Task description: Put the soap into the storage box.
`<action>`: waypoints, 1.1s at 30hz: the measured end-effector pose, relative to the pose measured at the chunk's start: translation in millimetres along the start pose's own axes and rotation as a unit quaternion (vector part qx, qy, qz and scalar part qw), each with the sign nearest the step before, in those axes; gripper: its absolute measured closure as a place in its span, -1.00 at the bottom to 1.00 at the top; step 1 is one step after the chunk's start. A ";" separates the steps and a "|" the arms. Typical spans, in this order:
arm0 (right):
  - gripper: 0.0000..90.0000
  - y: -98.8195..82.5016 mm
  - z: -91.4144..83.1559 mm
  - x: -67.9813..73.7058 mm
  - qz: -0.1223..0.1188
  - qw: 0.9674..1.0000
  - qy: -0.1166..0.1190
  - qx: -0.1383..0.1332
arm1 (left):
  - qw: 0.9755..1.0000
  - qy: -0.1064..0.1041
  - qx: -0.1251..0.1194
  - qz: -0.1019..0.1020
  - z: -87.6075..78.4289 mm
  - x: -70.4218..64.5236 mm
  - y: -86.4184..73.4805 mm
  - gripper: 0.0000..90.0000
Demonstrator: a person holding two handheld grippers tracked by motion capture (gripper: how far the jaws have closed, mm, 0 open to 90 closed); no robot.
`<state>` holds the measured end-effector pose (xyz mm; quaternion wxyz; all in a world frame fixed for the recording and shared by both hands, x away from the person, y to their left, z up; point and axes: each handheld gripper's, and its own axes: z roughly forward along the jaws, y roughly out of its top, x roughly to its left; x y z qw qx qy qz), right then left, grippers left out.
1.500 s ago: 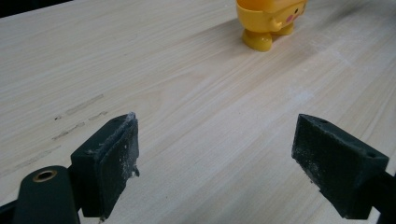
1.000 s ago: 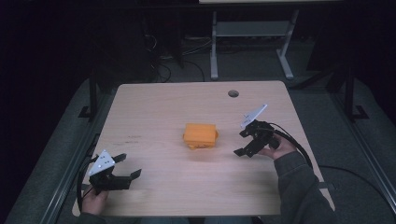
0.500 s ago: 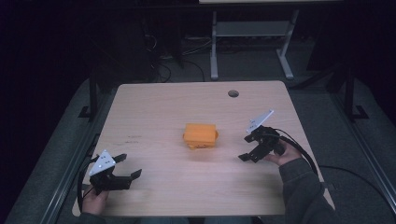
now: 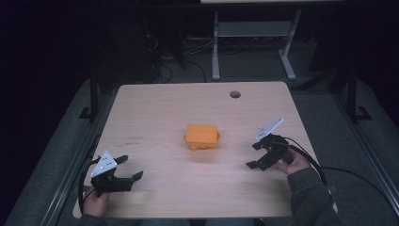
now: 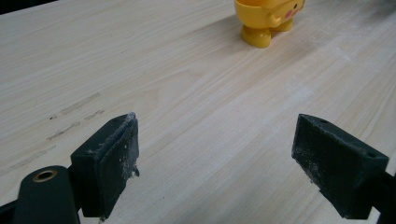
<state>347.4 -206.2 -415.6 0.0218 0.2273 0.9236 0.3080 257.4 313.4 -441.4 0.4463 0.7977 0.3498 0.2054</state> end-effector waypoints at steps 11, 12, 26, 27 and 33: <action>-0.63 -22.6 -3.5 5.7 0.028 1.000 -0.002 -0.001 | 1.000 0.001 0.002 0.002 0.6 -0.1 -0.3 -0.68; -0.63 -24.8 -3.9 6.0 0.029 1.000 -0.004 -0.002 | 1.000 0.001 0.003 0.002 0.7 -0.1 -0.3 -0.68; -0.63 -50.8 -8.2 12.2 0.047 0.999 -0.004 -0.009 | 1.000 -0.001 0.008 0.004 2.6 -1.0 -1.3 -0.68; -0.63 -52.0 -8.7 13.0 0.048 0.999 -0.007 -0.009 | 1.000 -0.002 0.008 0.004 2.6 -1.1 -1.4 -0.68; -0.63 -59.5 -11.5 18.6 0.050 0.999 -0.008 -0.018 | 1.000 -0.002 0.008 0.003 3.2 -1.3 -1.8 -0.68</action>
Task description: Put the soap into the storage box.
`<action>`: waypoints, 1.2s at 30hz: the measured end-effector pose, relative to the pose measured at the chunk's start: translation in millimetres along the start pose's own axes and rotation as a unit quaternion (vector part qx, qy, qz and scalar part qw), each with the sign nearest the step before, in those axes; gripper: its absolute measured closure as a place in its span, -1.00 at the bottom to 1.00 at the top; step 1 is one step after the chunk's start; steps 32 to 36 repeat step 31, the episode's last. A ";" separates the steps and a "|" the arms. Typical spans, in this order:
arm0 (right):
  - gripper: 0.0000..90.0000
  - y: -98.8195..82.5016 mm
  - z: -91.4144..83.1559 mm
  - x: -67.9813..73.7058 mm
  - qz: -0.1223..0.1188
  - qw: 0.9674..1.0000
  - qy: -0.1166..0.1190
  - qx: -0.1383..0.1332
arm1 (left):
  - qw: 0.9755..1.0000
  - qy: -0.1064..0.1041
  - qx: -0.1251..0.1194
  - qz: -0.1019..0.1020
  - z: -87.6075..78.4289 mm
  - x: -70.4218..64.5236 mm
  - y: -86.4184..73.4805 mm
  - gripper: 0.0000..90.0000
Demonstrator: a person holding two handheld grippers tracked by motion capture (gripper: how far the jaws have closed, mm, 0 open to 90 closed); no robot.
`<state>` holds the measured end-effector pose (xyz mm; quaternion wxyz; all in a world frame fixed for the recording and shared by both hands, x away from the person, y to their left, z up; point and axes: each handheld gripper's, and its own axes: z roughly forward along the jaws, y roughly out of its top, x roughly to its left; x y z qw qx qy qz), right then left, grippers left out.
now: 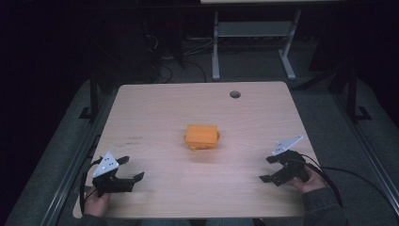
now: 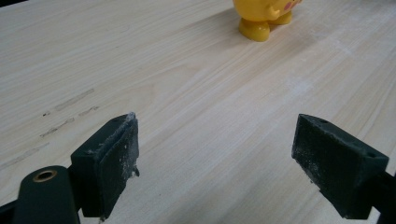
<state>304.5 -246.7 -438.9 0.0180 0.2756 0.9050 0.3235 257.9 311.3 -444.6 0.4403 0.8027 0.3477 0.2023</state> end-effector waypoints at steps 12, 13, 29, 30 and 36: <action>-0.63 -16.9 0.8 9.5 0.009 1.000 -0.001 -0.007 | 1.000 -0.002 0.004 0.001 0.1 -0.5 -0.3 -0.68; -0.63 -18.4 1.1 10.8 0.010 1.000 -0.001 -0.007 | 1.000 -0.002 0.004 0.006 0.1 0.1 -0.1 -0.68; -0.68 -36.0 1.1 27.4 0.042 0.999 -0.020 -0.021 | 1.000 -0.005 0.004 0.005 0.4 -2.1 0.1 -0.68; -0.69 -35.1 -0.3 28.5 0.044 0.998 -0.022 -0.027 | 1.000 -0.005 0.004 0.005 0.2 -2.0 0.3 -0.68; -0.69 -34.8 -1.4 28.6 0.040 0.998 -0.024 -0.033 | 1.000 -0.005 0.004 0.007 -0.2 -1.7 0.3 -0.68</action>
